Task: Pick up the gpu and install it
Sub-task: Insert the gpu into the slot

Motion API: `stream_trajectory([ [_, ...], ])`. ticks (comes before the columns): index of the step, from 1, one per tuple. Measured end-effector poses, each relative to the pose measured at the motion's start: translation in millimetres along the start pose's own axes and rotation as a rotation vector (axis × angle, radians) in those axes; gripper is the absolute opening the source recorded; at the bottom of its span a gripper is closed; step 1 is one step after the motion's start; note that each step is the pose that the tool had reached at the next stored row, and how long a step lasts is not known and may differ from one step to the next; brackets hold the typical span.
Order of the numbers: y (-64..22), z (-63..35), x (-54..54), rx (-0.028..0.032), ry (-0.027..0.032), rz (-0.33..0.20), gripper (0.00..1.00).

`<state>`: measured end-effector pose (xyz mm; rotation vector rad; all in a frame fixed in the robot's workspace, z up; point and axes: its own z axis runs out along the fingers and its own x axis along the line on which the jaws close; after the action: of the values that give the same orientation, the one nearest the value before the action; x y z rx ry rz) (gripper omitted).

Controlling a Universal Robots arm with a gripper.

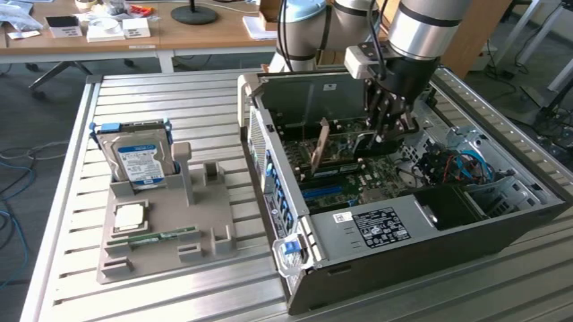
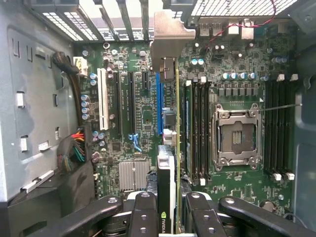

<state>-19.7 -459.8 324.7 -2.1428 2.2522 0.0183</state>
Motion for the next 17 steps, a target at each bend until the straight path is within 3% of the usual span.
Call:
stream_trajectory([
  [17,4.3,23.4,1.1,0.0013,0.0002,0.000,0.27],
])
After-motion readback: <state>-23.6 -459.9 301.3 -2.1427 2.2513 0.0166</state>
